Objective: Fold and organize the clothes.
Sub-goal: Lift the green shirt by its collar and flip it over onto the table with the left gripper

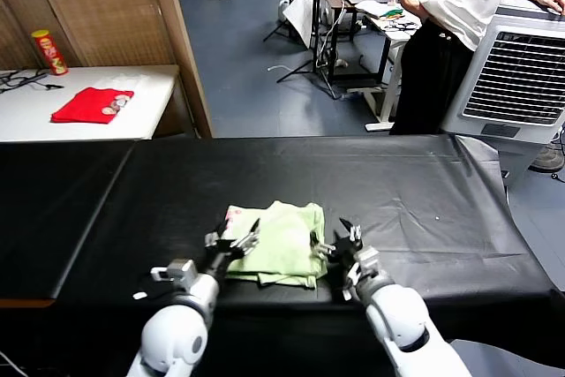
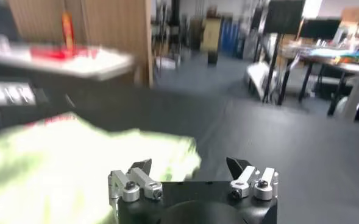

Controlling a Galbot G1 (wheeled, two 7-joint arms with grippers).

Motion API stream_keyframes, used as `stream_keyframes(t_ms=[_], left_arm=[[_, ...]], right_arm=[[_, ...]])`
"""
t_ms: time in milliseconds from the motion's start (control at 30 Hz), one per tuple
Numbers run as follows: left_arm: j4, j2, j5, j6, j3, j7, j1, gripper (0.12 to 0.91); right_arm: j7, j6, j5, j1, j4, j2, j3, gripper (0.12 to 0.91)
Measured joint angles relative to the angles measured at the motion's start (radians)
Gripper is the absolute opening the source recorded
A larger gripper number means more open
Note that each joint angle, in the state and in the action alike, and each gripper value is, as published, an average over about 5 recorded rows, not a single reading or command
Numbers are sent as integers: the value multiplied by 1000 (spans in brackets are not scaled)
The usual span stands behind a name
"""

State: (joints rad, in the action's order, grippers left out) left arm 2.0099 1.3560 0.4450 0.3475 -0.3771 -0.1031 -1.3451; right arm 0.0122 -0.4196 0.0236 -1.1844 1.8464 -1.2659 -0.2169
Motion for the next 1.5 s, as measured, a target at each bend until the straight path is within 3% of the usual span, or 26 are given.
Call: stream_keyframes(t_ms=[233,433,700,833,1067,1167,1267,1500], left_arm=[[-38,-6,72,-12,-49,-1,4,798],[-64,5,262,30,-89,-8,9,798],[-105,26,442,62,-104,-40,28,791],[-124,29,463,60,-108,-42,35,663],[-122,25,402,55,-117,-47,36,265],[-107,12,336,69,-131,-58,38,159],[-93,-18,264,80,-157,-54,38,156],[-76,-173,40,45,-247,-9,14,151]], right_arm=[[-31,93,103,-14,46,-24,-17,798],[-27,126,192,-43,127,-7,-48,798],[-24,133,212,-60,196,-2,-68,798],[-24,134,212,-63,208,-5,-74,798],[-27,135,207,-75,214,-14,-90,798],[-34,134,197,-81,215,-16,-101,798],[-42,134,178,-83,211,-18,-112,798],[-46,135,142,-78,189,-36,-113,798]])
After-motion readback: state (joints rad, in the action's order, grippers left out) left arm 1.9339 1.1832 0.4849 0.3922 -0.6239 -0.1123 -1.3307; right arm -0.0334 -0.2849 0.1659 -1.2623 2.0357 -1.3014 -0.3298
